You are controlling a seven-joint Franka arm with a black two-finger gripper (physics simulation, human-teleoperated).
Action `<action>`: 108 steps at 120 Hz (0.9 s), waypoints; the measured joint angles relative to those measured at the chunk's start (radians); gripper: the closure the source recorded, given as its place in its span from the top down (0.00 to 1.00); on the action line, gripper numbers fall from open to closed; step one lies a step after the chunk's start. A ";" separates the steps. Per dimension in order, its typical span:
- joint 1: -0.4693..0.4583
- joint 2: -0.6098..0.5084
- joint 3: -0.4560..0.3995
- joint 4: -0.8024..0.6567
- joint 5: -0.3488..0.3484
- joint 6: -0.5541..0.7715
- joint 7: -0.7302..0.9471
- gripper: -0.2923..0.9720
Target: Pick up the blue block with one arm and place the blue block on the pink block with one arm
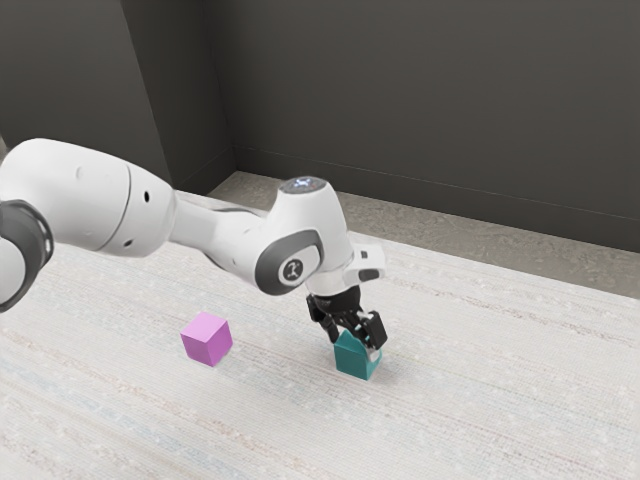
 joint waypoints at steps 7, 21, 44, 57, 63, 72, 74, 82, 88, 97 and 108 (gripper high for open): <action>0.000 0.007 0.000 0.001 0.000 0.002 -0.001 0.77; 0.000 0.017 0.001 0.008 -0.001 0.004 -0.002 0.77; 0.000 0.023 0.001 0.008 0.005 0.011 -0.004 0.70; 0.000 0.019 0.001 0.007 0.011 0.019 -0.008 0.64; 0.000 0.012 0.001 0.007 0.013 0.017 -0.009 0.61; 0.000 0.002 0.001 0.007 0.015 0.013 -0.013 0.58; 0.000 0.001 0.001 0.006 0.015 0.012 -0.014 0.57; 0.000 -0.003 0.001 0.002 0.016 0.009 -0.018 0.54; 0.000 -0.005 0.001 0.001 0.018 0.008 -0.022 0.53; 0.000 -0.020 0.001 -0.006 0.020 0.007 -0.028 0.51; -0.001 -0.074 0.001 -0.034 0.022 0.000 -0.039 0.49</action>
